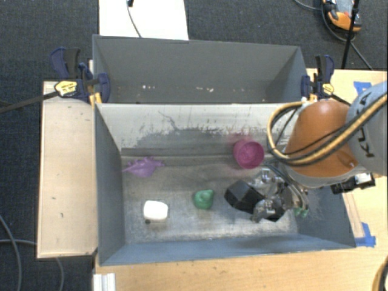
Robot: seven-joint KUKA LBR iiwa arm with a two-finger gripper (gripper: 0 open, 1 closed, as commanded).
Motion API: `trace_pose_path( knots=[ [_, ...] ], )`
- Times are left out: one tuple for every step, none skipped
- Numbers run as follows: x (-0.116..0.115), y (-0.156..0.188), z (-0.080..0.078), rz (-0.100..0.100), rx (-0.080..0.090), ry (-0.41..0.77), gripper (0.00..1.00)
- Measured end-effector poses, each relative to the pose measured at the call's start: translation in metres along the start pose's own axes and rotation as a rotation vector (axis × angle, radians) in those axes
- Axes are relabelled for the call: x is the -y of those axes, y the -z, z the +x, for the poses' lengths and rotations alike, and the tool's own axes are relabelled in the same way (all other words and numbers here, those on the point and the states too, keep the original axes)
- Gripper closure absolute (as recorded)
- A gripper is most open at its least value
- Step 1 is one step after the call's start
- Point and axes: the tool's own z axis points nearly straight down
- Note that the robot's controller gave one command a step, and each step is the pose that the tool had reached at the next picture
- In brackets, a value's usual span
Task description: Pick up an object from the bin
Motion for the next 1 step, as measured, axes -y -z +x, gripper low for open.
trace_pose_path(
  knots=[
    [0.0001, 0.0168, 0.0024, 0.0, -0.006, 0.0, 1.0]
  ],
)
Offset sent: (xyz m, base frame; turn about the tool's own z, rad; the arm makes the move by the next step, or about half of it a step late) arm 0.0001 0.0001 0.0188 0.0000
